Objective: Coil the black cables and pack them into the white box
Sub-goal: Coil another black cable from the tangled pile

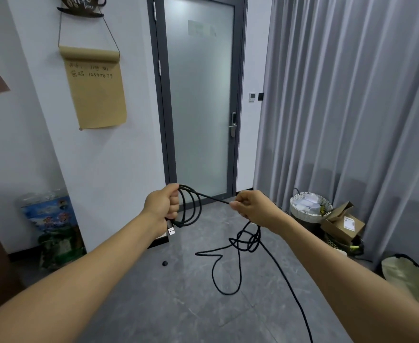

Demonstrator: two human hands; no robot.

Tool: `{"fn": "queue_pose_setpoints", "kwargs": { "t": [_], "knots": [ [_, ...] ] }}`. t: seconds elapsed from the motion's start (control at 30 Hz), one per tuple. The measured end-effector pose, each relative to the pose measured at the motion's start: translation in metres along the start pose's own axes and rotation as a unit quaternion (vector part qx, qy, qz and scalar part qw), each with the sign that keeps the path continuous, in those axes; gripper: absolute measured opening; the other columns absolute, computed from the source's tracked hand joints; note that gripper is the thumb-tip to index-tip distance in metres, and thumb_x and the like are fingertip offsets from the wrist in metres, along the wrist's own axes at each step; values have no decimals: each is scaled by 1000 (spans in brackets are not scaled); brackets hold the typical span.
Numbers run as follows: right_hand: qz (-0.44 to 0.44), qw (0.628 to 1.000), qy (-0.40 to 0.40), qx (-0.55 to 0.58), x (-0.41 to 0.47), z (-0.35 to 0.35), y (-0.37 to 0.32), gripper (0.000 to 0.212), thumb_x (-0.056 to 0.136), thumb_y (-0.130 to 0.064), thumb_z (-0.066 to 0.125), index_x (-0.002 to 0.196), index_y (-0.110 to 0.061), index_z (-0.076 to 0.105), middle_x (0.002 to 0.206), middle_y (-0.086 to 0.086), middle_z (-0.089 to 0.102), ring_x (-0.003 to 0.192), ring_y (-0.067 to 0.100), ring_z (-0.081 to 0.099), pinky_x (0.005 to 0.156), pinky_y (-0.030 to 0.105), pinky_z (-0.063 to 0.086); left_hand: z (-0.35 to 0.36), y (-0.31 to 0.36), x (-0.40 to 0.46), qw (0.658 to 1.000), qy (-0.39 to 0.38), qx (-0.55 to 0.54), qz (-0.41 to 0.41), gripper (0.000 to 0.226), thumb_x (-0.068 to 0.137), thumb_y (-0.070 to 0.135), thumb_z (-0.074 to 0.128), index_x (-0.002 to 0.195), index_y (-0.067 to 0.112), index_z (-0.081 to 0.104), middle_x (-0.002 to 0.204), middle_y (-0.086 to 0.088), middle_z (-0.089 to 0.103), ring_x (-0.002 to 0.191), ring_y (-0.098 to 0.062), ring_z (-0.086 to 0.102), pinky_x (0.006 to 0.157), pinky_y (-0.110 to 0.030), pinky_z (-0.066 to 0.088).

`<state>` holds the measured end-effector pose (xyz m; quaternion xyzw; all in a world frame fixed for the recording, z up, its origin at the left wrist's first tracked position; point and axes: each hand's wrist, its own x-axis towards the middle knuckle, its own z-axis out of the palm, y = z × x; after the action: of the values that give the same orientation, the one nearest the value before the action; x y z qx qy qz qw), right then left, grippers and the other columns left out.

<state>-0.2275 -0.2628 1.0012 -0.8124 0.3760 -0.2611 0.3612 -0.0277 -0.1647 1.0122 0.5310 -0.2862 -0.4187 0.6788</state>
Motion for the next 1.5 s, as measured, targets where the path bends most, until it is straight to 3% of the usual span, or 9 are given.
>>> {"fn": "queue_pose_setpoints", "kwargs": {
  "t": [0.23, 0.57, 0.73, 0.83, 0.9, 1.07, 1.17, 1.3, 1.5],
  "knots": [
    [8, 970, -82, -229, -8, -8, 25, 28, 93, -19, 54, 65, -18, 50, 61, -6, 58, 54, 7, 55, 57, 21, 47, -12, 7, 8, 995, 83, -54, 11, 37, 94, 13, 46, 61, 19, 31, 36, 11, 24, 29, -4, 16, 32, -15, 13],
    [84, 985, -10, -151, -12, -20, 48, 20, 88, -17, 65, 69, -16, 57, 63, -2, 63, 53, 4, 57, 44, 7, 37, -16, 10, 15, 986, 154, -66, 4, 35, 91, 11, 44, 59, 16, 32, 34, 10, 26, 28, -5, 16, 32, -14, 13],
    [63, 988, 17, -138, -9, -18, 39, 19, 87, -13, 65, 69, -16, 60, 66, 2, 64, 60, 12, 60, 69, 29, 54, -19, 18, 15, 980, 182, -75, 12, 33, 90, 11, 44, 60, 17, 32, 34, 11, 26, 29, -6, 16, 32, -16, 13],
    [41, 994, 39, -90, -8, -20, 32, 15, 87, -18, 65, 74, -14, 68, 65, -5, 64, 61, 10, 56, 64, 23, 52, -20, 23, 13, 978, 190, -80, 21, 32, 90, 12, 44, 60, 17, 32, 35, 11, 26, 29, -6, 17, 33, -16, 14],
    [35, 992, 27, -115, -11, -23, 28, 20, 90, -25, 61, 74, -15, 68, 63, -11, 58, 56, 8, 48, 50, 14, 40, -20, 24, 13, 978, 197, -73, 19, 32, 90, 12, 44, 60, 17, 33, 38, 9, 28, 29, -7, 17, 33, -17, 14],
    [40, 969, -50, -239, -16, -21, 33, 34, 95, -41, 47, 72, -18, 55, 62, -6, 49, 54, 7, 42, 50, 18, 31, -21, 20, 14, 971, 231, -61, 8, 31, 89, 12, 42, 60, 16, 31, 54, 3, 28, 31, -8, 16, 36, -18, 14],
    [53, 981, -73, -171, -22, -25, 42, 30, 87, -44, 60, 75, -17, 54, 68, -4, 51, 59, 9, 43, 55, 19, 33, -30, 19, 17, 962, 267, -52, 0, 31, 88, 14, 41, 59, 16, 30, 42, 5, 30, 30, -8, 18, 42, -20, 14],
    [37, 985, -108, -126, -25, -32, 41, 13, 82, -25, 71, 76, -16, 65, 71, -4, 61, 65, 9, 52, 61, 17, 42, -38, 15, 22, 953, 303, -18, -6, 30, 88, 16, 40, 60, 15, 29, 58, 1, 30, 45, -14, 20, 47, -23, 16],
    [-45, 997, -62, -9, -23, -24, 8, 8, 89, -10, 61, 85, -8, 68, 73, -4, 61, 65, 5, 53, 63, 11, 45, -10, -1, 12, 967, 218, 122, 46, 31, 91, 20, 40, 62, 15, 30, 60, -2, 30, 48, -17, 22, 50, -24, 17]
  ]
}}
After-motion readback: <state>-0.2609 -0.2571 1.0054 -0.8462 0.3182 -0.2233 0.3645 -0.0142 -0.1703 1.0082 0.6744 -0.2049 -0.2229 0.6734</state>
